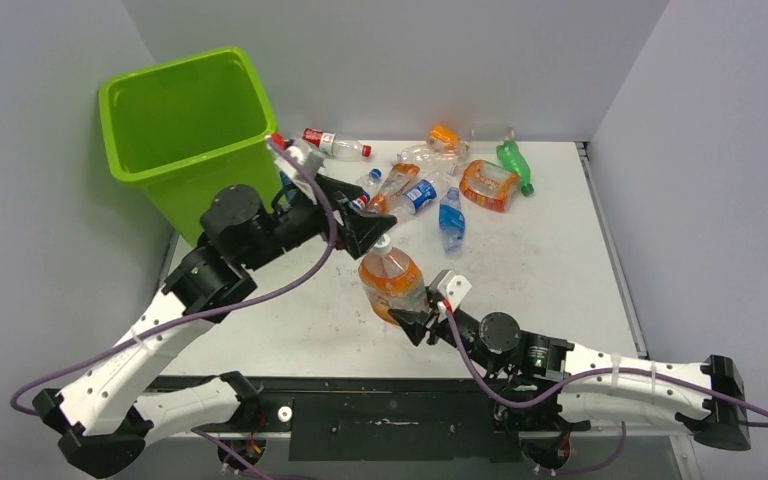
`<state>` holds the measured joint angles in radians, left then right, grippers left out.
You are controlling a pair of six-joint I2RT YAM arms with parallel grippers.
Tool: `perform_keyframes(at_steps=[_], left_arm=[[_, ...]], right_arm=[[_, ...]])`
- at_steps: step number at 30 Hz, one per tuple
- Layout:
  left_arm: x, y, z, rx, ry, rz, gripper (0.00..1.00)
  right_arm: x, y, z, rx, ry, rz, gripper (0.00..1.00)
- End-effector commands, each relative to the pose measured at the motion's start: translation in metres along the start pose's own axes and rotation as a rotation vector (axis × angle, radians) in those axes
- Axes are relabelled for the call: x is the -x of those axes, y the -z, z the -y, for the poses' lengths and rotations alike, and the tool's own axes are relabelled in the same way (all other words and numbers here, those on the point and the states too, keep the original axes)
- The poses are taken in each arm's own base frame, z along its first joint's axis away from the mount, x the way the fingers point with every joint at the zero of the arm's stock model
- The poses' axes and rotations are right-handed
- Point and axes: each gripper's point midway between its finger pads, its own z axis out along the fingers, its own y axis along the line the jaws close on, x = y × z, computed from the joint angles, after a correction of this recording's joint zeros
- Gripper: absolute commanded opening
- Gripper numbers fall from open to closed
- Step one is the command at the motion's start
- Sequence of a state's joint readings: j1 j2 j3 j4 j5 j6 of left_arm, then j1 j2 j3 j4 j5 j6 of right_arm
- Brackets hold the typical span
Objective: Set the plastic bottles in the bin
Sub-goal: Place the plastic bottle in the trash bin.
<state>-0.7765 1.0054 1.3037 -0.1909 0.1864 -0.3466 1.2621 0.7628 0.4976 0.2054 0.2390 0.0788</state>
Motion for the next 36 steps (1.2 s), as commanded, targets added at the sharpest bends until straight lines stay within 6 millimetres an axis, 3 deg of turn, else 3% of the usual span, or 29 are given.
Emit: perform_keyframes(at_steps=[1, 3, 10, 19, 26, 28, 29, 30, 33, 34, 36], left_arm=[[-0.043, -0.002, -0.014, 0.064, 0.024, -0.141, 0.98], [-0.052, -0.005, -0.015, 0.068, 0.036, -0.159, 1.0], [-0.06, -0.009, -0.011, 0.056, 0.047, -0.167, 0.81], [-0.078, -0.009, -0.001, -0.006, 0.019, -0.163, 0.81], [-0.071, -0.011, -0.003, 0.003, 0.003, -0.12, 0.43], [-0.068, -0.01, -0.002, -0.002, 0.001, -0.105, 0.22], [-0.067, -0.01, -0.001, -0.005, -0.004, -0.1, 0.08], [-0.066, -0.009, -0.002, 0.003, -0.006, -0.097, 0.0], [-0.059, -0.006, -0.01, 0.051, -0.019, -0.077, 0.0], [-0.055, -0.005, -0.013, 0.073, -0.03, -0.067, 0.0], [-0.039, 0.003, -0.02, 0.122, -0.071, -0.027, 0.0]], right_arm=[[0.04, 0.0, 0.019, -0.166, 0.015, 0.114, 0.25], [0.04, -0.001, 0.018, -0.183, 0.01, 0.12, 0.25], [0.041, -0.003, 0.015, -0.189, 0.033, 0.123, 0.24], [0.041, -0.003, 0.008, -0.148, 0.012, 0.132, 0.25], [0.039, -0.005, 0.002, -0.121, -0.025, 0.136, 0.25], [0.038, -0.005, 0.001, -0.115, -0.025, 0.132, 0.25], [0.038, -0.005, 0.0, -0.114, -0.029, 0.13, 0.28], [0.038, -0.005, 0.0, -0.114, -0.039, 0.127, 0.36], [0.04, -0.007, -0.007, -0.088, -0.072, 0.101, 1.0], [0.042, -0.007, -0.01, -0.081, -0.101, 0.087, 0.91], [0.05, -0.007, -0.02, -0.036, -0.143, 0.07, 0.9]])
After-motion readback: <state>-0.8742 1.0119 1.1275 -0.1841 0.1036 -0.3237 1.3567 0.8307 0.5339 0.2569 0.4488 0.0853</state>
